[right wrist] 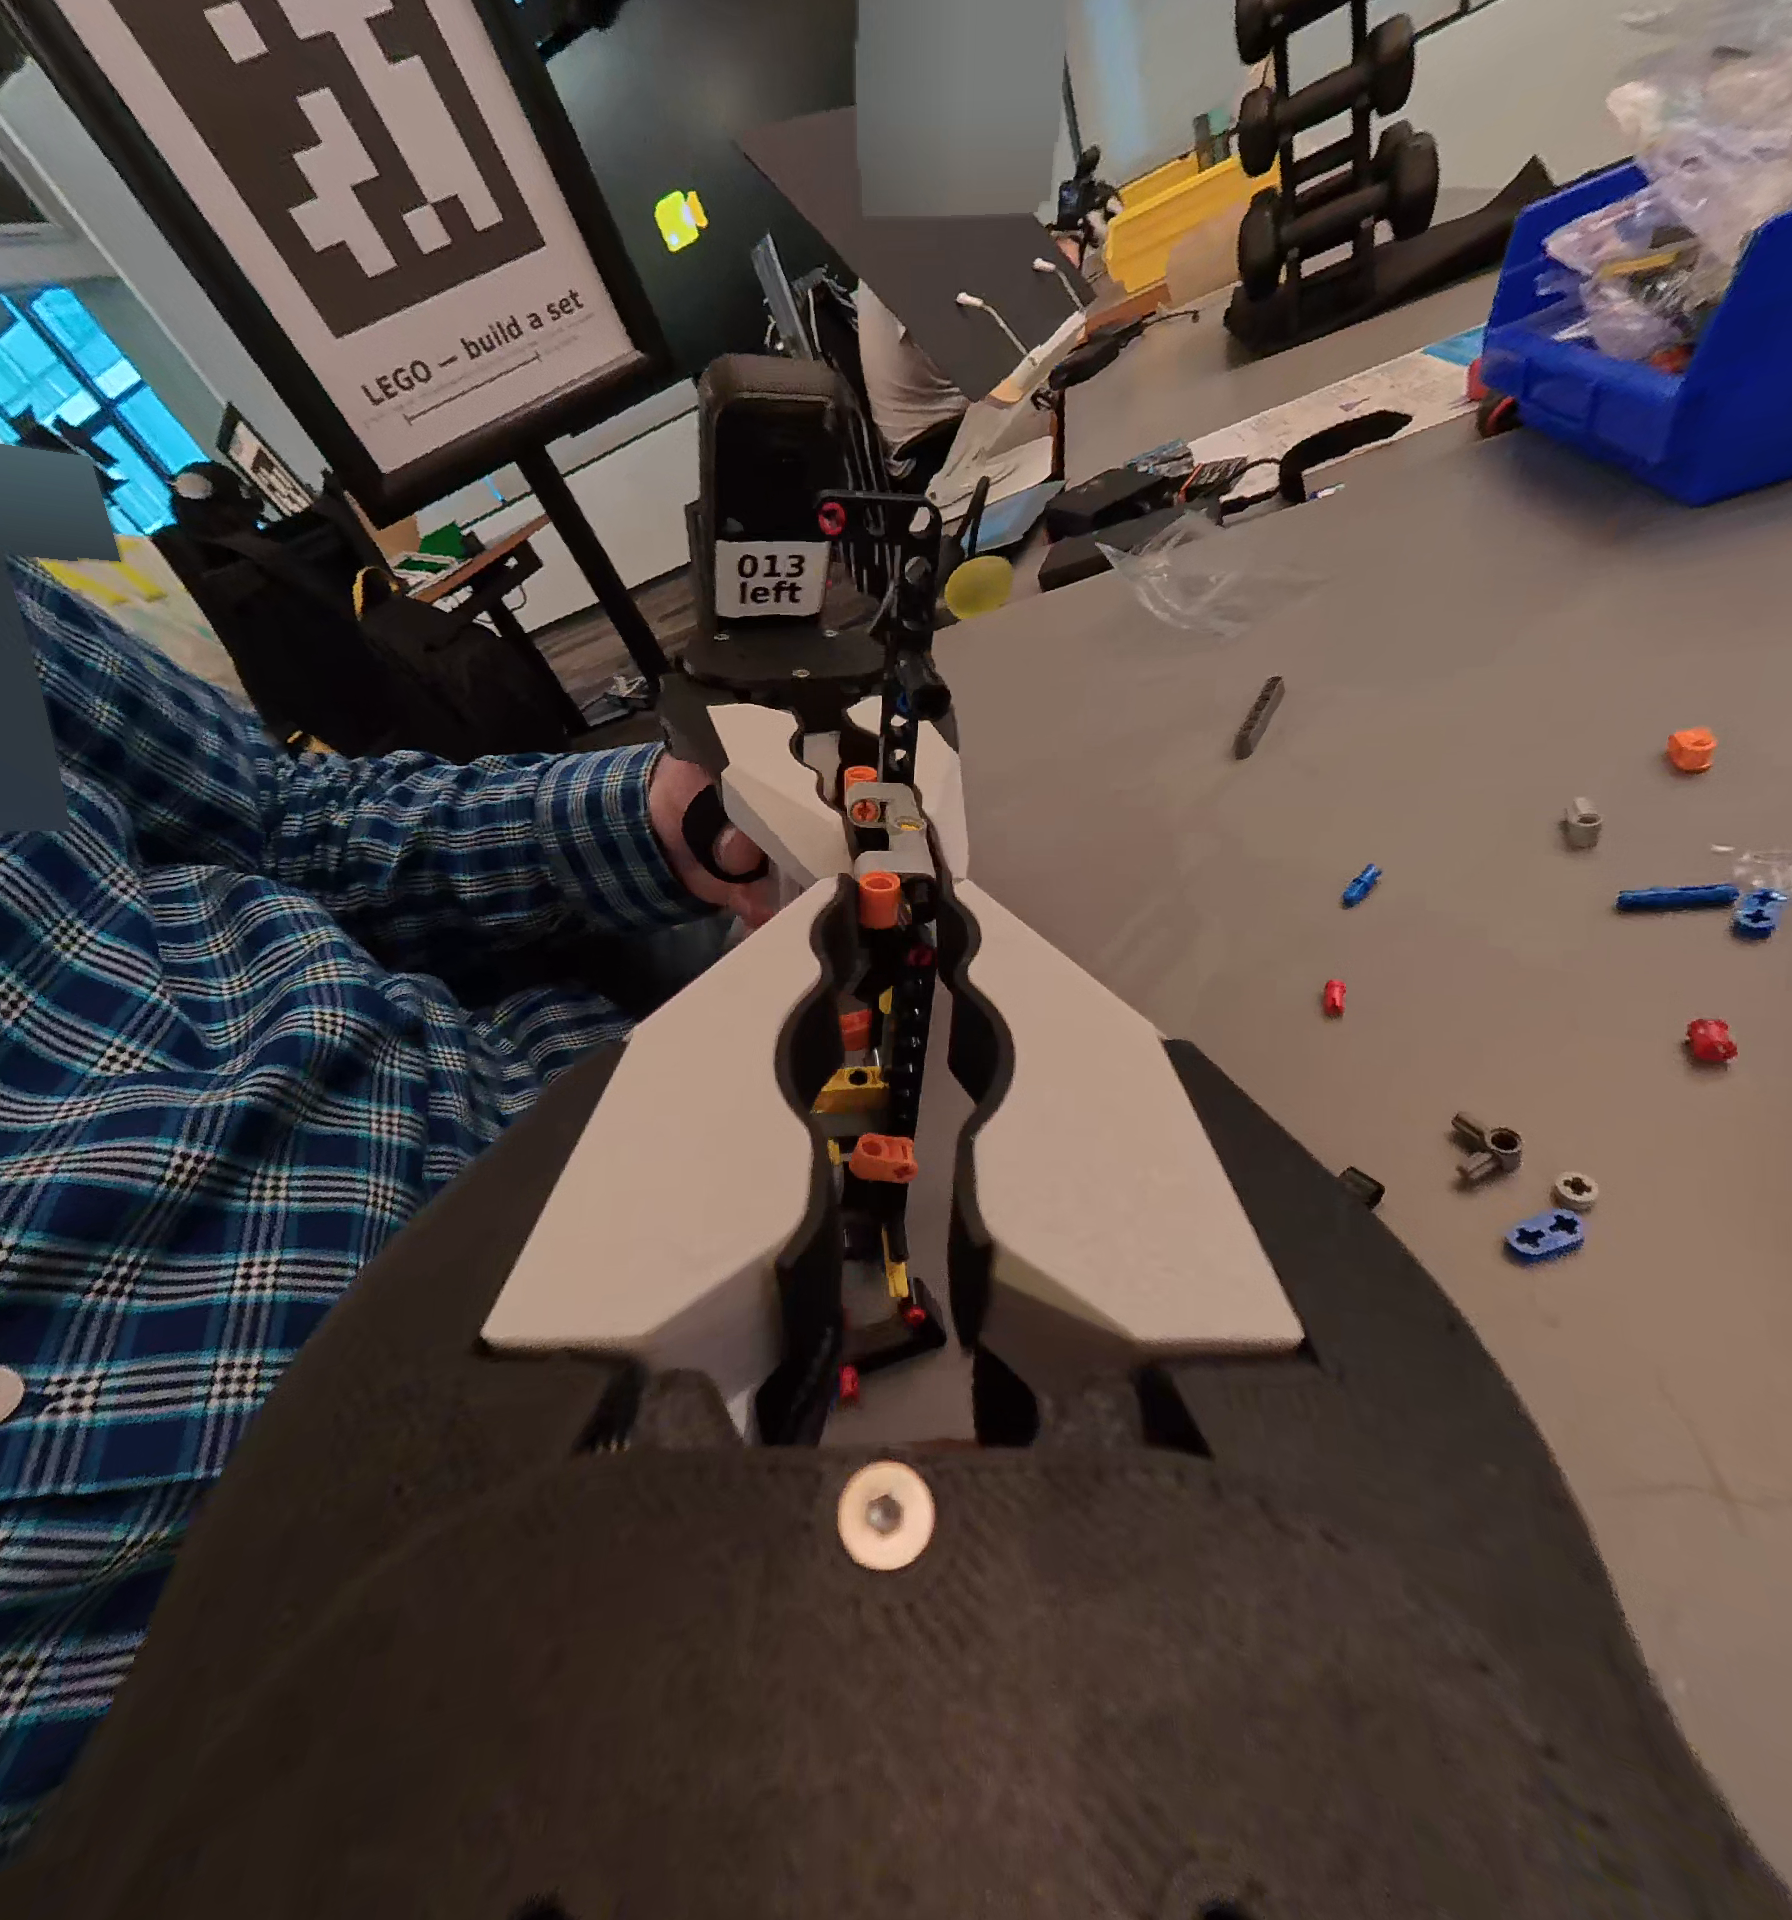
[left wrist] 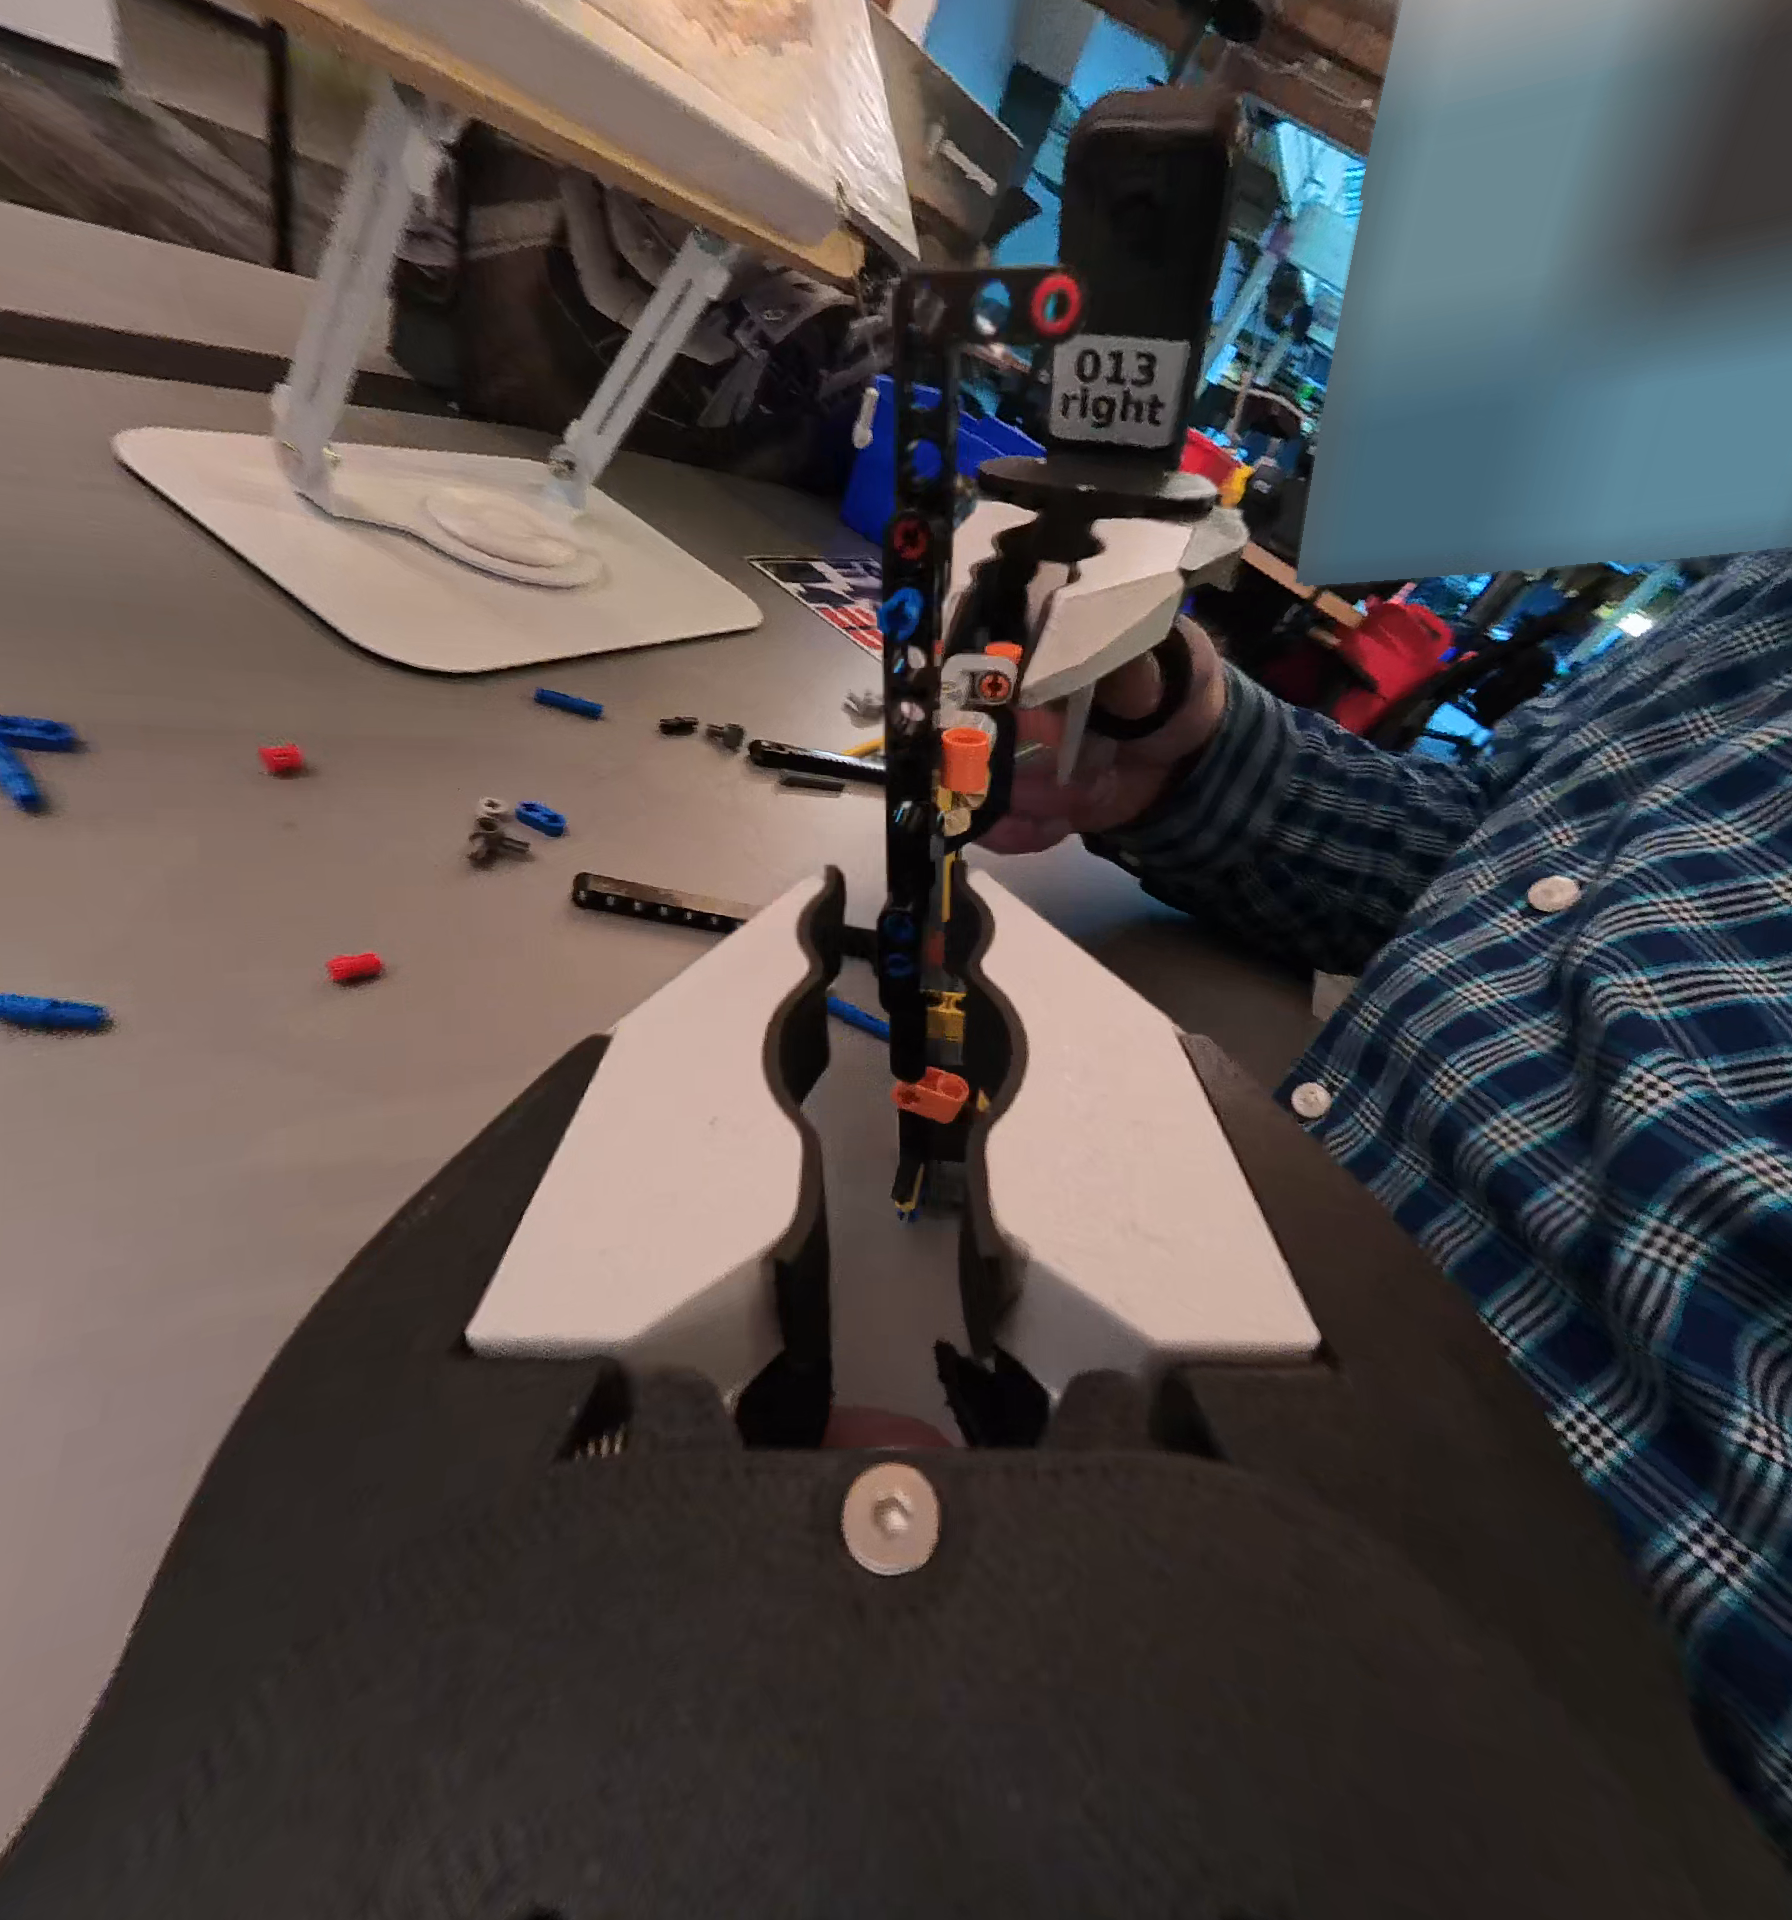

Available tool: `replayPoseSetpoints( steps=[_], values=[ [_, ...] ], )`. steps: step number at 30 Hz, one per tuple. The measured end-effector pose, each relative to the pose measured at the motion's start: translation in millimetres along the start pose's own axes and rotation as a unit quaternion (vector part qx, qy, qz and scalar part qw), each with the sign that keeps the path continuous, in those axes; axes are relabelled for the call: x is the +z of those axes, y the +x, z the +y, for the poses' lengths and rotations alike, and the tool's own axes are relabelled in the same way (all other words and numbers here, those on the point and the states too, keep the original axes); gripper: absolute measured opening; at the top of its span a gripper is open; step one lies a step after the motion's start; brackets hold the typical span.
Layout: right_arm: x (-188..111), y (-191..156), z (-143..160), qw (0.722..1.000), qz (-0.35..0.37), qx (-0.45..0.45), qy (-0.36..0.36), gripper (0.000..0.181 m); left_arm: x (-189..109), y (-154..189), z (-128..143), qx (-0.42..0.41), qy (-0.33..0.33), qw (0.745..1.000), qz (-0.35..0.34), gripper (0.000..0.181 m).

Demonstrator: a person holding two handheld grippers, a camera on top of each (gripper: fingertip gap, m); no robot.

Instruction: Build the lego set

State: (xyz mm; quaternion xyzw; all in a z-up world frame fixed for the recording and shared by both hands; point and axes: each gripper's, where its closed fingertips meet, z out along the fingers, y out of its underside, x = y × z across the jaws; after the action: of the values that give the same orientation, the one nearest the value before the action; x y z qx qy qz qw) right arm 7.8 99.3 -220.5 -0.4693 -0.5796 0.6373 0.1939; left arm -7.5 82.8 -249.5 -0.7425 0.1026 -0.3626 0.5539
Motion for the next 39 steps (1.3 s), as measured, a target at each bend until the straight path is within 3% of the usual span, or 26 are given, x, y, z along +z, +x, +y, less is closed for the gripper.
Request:
replayPoseSetpoints(
  steps=[6, 20, 25, 30, 34, 39],
  values=[
    [1, -1, -3, 0.999, 0.036, -0.029, 0.006, 0.012, -12, 1, -21, 0.054, 0.047, 0.996, -0.056, 0.014],
    [3, -2, -4, 0.997, 0.063, -0.040, 0.005, 0.012, -10, -1, -23, 0.137, 0.025, 0.984, -0.114, 0.010],
    [7, -6, -14, 0.996, 0.072, -0.056, 0.012, 0.012, 2, 1, -5, 0.146, -0.013, 0.983, -0.113, 0.010],
    [9, -3, -13, 0.991, 0.100, -0.085, -0.005, 0.012, -1, -5, -8, 0.127, 0.003, 0.984, -0.123, 0.014],
    [12, -4, -9, 0.991, 0.096, -0.091, 0.001, 0.012, -2, -7, -10, 0.096, 0.021, 0.988, -0.120, 0.029],
    [15, -6, -6, 0.985, 0.119, -0.121, 0.010, 0.012, 0, -9, -11, 0.075, 0.033, 0.989, -0.125, 0.025]
  ],
)
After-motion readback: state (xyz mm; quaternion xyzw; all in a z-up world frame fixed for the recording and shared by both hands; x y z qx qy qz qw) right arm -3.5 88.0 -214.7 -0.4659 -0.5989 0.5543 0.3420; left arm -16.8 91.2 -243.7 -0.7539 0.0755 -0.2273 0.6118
